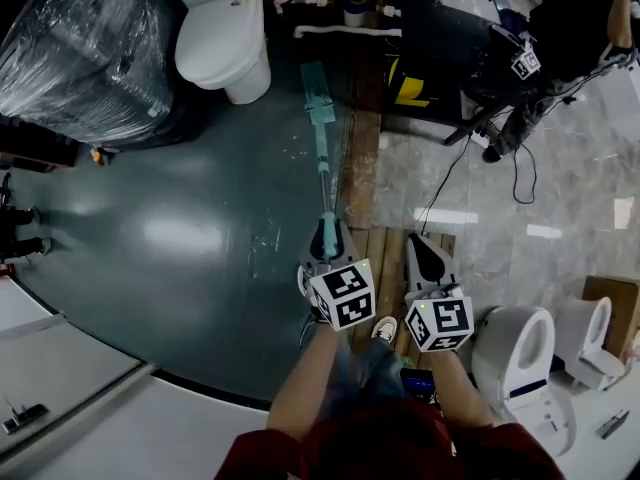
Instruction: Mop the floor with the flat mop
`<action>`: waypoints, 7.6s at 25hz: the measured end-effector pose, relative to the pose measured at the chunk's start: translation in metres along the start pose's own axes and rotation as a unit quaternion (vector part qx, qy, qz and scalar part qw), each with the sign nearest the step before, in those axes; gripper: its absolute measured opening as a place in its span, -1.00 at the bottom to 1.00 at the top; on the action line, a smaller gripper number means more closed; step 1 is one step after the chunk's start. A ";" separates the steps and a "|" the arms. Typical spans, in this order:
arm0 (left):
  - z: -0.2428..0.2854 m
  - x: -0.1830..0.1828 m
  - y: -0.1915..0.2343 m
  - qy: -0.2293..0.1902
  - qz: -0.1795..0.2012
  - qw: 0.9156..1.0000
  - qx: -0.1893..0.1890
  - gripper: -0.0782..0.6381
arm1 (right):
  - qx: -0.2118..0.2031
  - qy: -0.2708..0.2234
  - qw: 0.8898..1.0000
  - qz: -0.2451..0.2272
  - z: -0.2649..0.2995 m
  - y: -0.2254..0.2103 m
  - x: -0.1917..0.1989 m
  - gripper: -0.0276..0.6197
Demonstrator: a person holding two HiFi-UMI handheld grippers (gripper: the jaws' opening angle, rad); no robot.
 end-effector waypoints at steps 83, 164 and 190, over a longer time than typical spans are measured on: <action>-0.203 0.078 -0.023 0.018 -0.036 0.998 -0.037 -0.44 | -0.035 -0.076 0.996 -0.025 -0.189 0.029 -0.041 -0.86; -0.210 0.101 -0.055 0.031 -0.046 0.998 -0.024 -0.44 | -0.063 -0.026 0.996 -0.057 -0.174 0.026 -0.006 -0.86; -0.058 0.013 0.010 0.027 -0.036 0.999 -0.006 -0.44 | -0.032 -0.003 0.999 -0.039 0.004 0.027 -0.030 -0.86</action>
Point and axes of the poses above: the fingertips, and each gripper's own axes: z forward along the fingers, y to its left, x out of its underside, the point moved 2 cm from there along -z, backward along the fingers, and after that the axes turned 3 degrees about -z, right-handed, at the moved point
